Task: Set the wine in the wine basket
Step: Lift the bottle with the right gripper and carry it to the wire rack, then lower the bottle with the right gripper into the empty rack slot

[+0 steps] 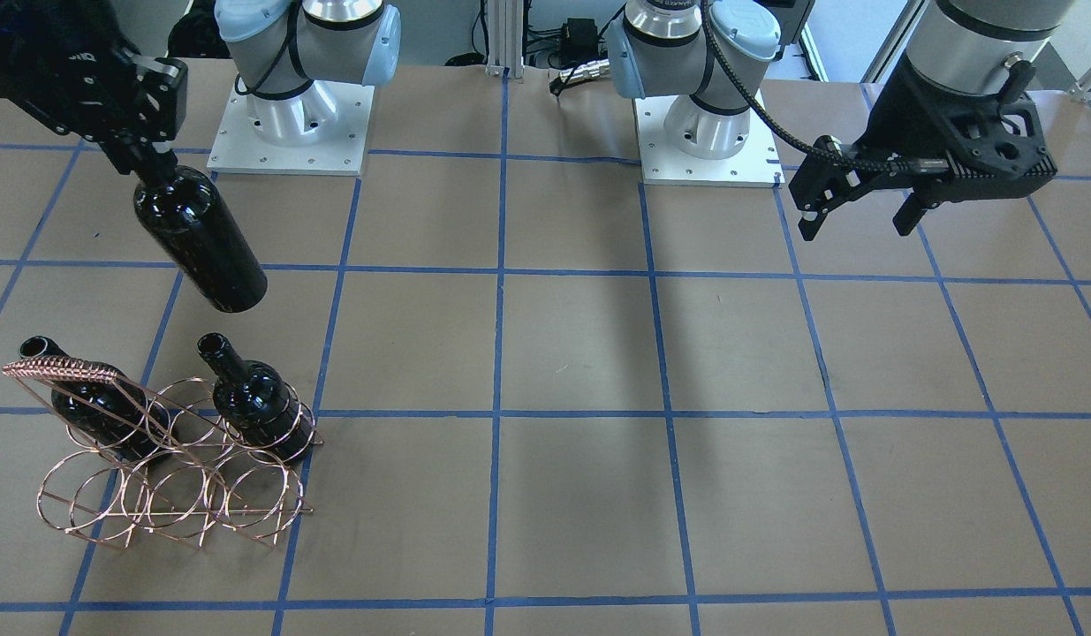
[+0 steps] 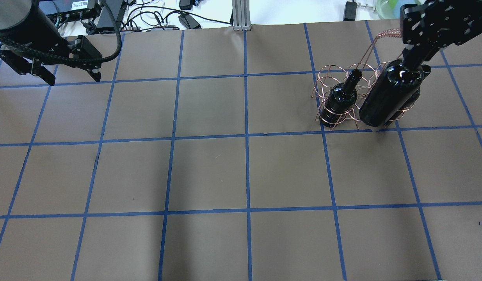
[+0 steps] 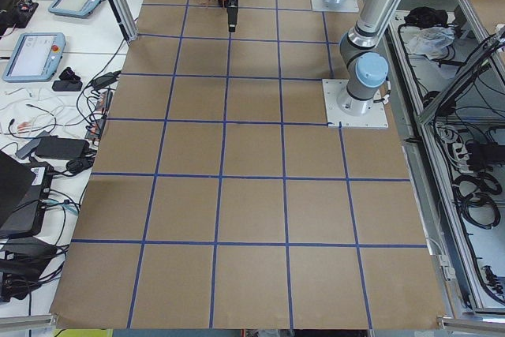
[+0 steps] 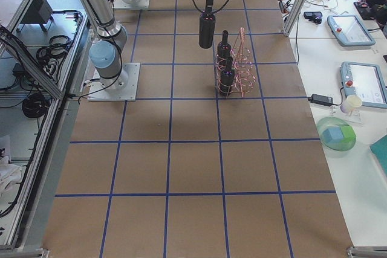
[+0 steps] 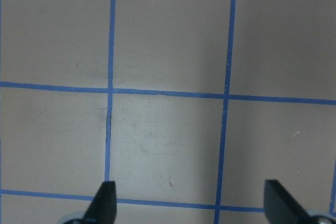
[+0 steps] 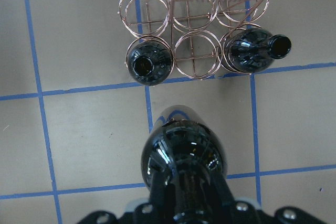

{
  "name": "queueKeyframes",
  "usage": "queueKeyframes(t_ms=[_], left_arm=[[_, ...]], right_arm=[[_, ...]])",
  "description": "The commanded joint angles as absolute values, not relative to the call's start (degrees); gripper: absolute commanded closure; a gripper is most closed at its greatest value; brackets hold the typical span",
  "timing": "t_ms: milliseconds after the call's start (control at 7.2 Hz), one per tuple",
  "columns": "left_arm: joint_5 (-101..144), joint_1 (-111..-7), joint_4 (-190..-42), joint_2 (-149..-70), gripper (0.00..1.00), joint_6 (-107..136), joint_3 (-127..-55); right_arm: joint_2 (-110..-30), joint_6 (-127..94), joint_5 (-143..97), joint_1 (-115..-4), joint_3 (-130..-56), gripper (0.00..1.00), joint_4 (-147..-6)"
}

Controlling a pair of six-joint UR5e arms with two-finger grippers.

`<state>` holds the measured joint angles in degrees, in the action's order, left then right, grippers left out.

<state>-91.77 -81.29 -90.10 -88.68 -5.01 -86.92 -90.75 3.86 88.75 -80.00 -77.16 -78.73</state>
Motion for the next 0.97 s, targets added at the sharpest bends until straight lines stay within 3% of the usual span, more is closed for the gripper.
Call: queueKeyframes(t_ms=[0,833], left_arm=[[-91.8,-81.7,-90.1,-88.7,0.00,-5.0,-86.9],[-91.8,-81.8,-90.1,-88.7,0.00,-4.9,-86.8]], right_arm=[[-86.6,4.0,88.5,-78.8,-72.4,1.00,-77.2],[-78.3,5.4,88.4,-78.8,-70.4,1.00,-83.0]])
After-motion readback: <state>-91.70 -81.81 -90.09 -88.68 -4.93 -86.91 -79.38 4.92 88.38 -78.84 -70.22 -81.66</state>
